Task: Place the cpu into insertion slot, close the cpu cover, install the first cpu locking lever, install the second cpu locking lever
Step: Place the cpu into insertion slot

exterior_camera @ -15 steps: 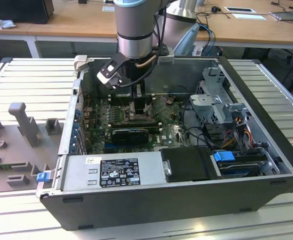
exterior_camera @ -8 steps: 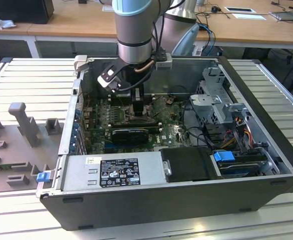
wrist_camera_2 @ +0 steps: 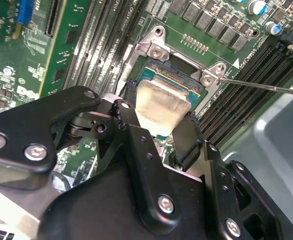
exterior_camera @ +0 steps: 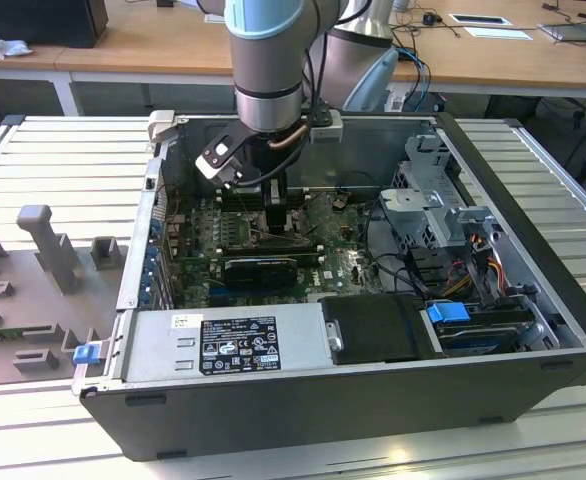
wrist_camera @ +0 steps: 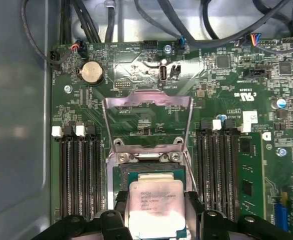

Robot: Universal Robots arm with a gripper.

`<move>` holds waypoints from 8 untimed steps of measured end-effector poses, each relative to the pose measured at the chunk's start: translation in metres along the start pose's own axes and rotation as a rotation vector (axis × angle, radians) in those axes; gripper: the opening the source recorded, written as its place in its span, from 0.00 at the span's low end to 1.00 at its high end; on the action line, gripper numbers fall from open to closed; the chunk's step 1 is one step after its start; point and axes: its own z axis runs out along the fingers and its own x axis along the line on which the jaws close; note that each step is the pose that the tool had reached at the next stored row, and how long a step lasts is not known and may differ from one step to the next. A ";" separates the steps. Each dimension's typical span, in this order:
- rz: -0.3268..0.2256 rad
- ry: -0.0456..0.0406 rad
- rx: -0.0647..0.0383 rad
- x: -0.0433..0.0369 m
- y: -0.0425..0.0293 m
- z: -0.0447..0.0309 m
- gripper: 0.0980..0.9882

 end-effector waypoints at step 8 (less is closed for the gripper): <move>0.008 -0.0074 0.000 0.0026 -0.0005 0.0095 0.49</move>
